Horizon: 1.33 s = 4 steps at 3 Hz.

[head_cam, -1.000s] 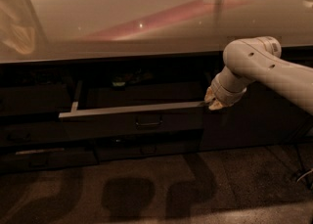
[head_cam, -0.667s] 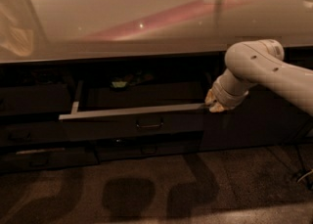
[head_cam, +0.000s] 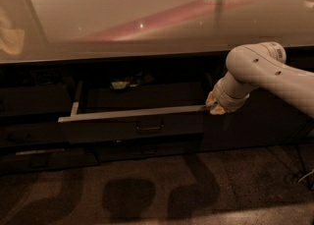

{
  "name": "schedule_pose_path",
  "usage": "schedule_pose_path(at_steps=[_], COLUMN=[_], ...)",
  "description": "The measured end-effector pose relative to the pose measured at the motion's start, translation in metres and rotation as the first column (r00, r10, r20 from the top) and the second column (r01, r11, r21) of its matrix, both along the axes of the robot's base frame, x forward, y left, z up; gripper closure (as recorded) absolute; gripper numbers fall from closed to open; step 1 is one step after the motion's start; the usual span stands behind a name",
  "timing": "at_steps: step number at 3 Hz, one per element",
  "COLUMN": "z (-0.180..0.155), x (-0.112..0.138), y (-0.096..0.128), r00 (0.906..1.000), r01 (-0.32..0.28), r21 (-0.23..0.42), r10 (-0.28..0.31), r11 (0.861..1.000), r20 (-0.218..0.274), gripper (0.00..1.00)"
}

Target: Open top drawer

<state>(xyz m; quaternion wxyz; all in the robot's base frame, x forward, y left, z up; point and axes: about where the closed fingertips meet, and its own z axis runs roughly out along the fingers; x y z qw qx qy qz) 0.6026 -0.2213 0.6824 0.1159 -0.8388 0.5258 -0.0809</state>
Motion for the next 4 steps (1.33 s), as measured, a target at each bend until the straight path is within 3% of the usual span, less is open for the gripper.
schedule_pose_path(at_steps=[1, 2, 3, 4], z=[0.003, 0.023, 0.083, 0.083], x=[0.0, 0.015, 0.015, 0.015], y=[0.0, -0.002, 0.01, 0.01], r00=[1.0, 0.9998, 0.9935, 0.9935], r01=[0.0, 0.02, 0.004, 0.004], r21=[0.0, 0.043, 0.051, 0.052], r10=[0.0, -0.02, -0.01, -0.009], r11=[1.0, 0.999, 0.999, 0.999], r20=[0.0, 0.009, 0.114, 0.114], gripper=[1.0, 1.0, 1.0, 1.0])
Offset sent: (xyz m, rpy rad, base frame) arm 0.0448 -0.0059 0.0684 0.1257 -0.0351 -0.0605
